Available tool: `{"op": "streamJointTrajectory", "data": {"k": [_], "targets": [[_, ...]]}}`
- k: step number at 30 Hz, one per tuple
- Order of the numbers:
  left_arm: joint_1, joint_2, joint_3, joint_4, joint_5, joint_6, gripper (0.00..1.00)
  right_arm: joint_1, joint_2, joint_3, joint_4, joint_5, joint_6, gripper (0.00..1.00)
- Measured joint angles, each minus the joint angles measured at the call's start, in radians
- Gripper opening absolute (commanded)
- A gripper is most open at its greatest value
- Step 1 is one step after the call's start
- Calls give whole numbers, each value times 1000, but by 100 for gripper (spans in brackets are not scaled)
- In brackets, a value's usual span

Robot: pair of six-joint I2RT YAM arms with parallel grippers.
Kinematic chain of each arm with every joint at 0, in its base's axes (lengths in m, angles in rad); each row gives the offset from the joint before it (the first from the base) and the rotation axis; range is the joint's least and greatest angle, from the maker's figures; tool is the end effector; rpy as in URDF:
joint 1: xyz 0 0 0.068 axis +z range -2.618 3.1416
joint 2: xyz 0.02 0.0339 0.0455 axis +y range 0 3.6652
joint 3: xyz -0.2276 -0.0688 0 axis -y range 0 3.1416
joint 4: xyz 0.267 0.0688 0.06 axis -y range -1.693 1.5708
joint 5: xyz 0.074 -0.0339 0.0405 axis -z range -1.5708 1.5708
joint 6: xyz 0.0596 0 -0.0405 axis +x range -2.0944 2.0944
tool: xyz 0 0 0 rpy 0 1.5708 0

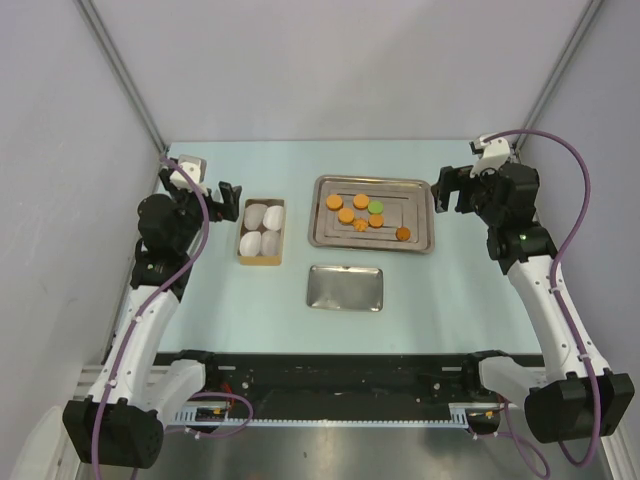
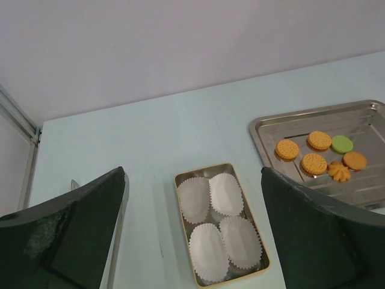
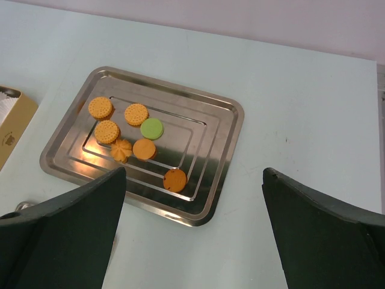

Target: Pack the cookies

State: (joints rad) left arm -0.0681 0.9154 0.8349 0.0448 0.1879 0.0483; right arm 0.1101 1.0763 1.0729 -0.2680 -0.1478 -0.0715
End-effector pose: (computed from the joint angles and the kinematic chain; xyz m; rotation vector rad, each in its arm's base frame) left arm 0.2833 -0.0305 0.3275 0.2386 1.5906 -0.1662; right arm 0.3044 0.0425 0.3373 -0.2698 1.8224 0.1631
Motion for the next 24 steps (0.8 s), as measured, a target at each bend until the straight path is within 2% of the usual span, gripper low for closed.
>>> {"op": "streamJointTrajectory", "data": {"k": [17,24], "targets": [[0,0,0,-6,-3,5,100,0,14,0,-3,0,0,100],[5,23,51,-89,-73,60,100,0,16,0,-3,-7,0,100]]}}
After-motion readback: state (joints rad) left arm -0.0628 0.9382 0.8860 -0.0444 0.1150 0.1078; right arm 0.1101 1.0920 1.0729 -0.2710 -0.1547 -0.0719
